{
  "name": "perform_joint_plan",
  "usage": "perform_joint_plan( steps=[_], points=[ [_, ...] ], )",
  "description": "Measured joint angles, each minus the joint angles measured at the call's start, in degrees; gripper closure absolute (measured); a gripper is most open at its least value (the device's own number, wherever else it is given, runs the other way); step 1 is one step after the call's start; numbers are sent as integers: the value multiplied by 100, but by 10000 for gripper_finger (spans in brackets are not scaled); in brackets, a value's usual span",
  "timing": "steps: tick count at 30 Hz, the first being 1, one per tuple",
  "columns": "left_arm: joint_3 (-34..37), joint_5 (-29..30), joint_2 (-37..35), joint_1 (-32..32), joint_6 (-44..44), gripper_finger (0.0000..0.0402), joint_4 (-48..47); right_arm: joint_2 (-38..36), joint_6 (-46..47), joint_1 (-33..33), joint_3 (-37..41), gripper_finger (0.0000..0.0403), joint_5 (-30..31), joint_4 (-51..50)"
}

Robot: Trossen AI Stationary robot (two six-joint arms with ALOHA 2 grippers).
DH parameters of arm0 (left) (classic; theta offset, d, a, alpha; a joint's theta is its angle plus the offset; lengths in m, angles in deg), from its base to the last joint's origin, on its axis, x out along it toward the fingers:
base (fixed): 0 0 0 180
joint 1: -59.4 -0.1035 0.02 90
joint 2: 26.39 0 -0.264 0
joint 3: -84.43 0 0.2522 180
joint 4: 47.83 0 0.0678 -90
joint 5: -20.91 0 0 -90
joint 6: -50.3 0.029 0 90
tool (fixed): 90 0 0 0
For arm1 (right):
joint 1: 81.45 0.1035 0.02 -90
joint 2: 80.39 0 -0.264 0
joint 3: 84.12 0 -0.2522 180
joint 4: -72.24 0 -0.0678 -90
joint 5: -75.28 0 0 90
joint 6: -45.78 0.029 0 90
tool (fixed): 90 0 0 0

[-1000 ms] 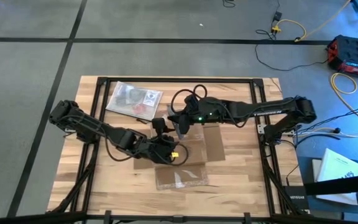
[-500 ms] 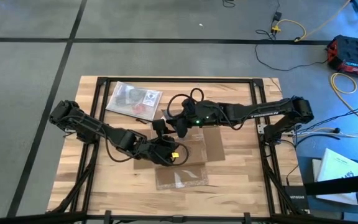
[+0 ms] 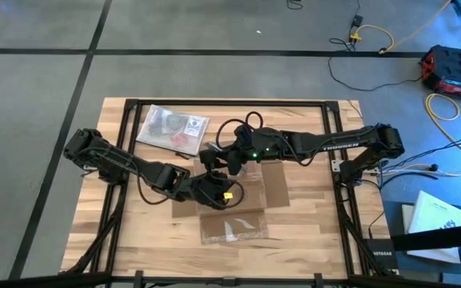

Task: Unpack boxes
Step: Break down the box until it is fully flat

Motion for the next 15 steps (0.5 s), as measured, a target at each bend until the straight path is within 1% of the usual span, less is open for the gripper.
perform_joint_plan(
  steps=[9,15],
  points=[
    [0,-44,0,9,-216,163,40,6,-147,2,0,345,-136,-33],
    [-1,-20,0,80,-216,163,21,-74,-252,6,9,345,-27,-303]
  ],
)
